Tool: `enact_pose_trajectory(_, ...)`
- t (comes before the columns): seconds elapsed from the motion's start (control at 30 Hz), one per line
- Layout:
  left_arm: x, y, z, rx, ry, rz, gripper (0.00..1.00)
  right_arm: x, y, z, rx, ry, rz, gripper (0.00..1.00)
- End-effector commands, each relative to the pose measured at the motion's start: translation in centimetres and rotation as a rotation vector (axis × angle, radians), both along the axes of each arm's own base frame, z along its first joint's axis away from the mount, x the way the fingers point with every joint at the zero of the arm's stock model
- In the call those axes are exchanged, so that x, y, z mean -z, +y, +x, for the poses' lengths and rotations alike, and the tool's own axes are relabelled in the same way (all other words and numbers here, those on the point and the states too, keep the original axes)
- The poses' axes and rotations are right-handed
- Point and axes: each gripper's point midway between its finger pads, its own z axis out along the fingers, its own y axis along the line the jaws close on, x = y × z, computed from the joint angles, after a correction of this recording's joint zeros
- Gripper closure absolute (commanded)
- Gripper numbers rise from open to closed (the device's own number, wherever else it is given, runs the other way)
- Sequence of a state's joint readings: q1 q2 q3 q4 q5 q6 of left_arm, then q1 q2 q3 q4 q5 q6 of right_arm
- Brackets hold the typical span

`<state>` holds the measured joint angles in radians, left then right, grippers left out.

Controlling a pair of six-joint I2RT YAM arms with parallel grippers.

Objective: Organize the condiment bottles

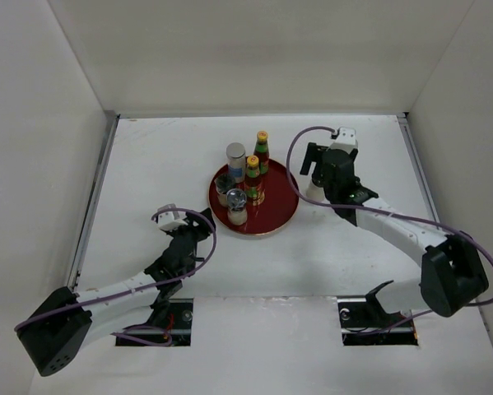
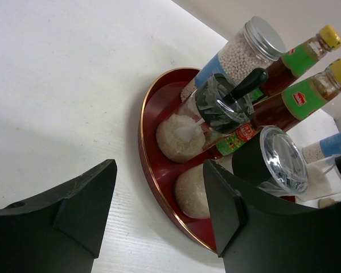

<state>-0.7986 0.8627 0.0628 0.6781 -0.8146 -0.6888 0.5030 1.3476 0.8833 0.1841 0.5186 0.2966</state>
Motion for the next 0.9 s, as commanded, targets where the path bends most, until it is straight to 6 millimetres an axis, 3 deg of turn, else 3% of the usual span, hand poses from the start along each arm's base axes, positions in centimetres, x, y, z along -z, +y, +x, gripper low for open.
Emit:
enact_pose_trajectory(0.0, -0.9, -0.1, 0.2, -0.002, -0.032, -0.043, 0.39, 3.0, -1.0, -0.3, 0.046, 0.09, -0.054, 0.08)
enact_pose_trajectory(0.17, -0.7, -0.3, 0.3, 0.001, -0.025, -0.037, 0.39, 4.9, -0.8, 0.6, 0.051, 0.137, -0.055, 0.07)
enact_pose_trajectory(0.33, -0.9, -0.3, 0.2, 0.004, -0.03, -0.042, 0.38, 6.4, -1.9, 1.4, 0.097, 0.183, -0.067, 0.09)
enact_pose_trajectory(0.53, -0.7, -0.5, 0.2, 0.008, -0.026, -0.038, 0.38, 7.9, -2.0, 1.4, 0.101, 0.227, -0.056, 0.26)
enact_pose_trajectory(0.6, -0.7, -0.4, 0.3, 0.004, -0.024, -0.036, 0.38, 7.3, -1.9, 1.4, 0.103, 0.209, -0.041, 0.39)
enact_pose_trajectory(0.67, -0.8, -0.4, 0.3, 0.004, -0.026, -0.038, 0.38, 5.4, -2.1, 1.6, 0.114, 0.156, -0.028, 0.46)
enact_pose_trajectory(0.8, -0.5, -0.6, 0.3, 0.008, -0.016, -0.031, 0.38, 0.1, 0.3, 1.6, 0.059, 0.001, 0.002, 0.49)
enact_pose_trajectory(0.87, -0.6, -0.5, 0.3, 0.005, -0.019, -0.035, 0.38, -1.3, 2.1, 1.9, 0.015, -0.035, 0.008, 0.49)
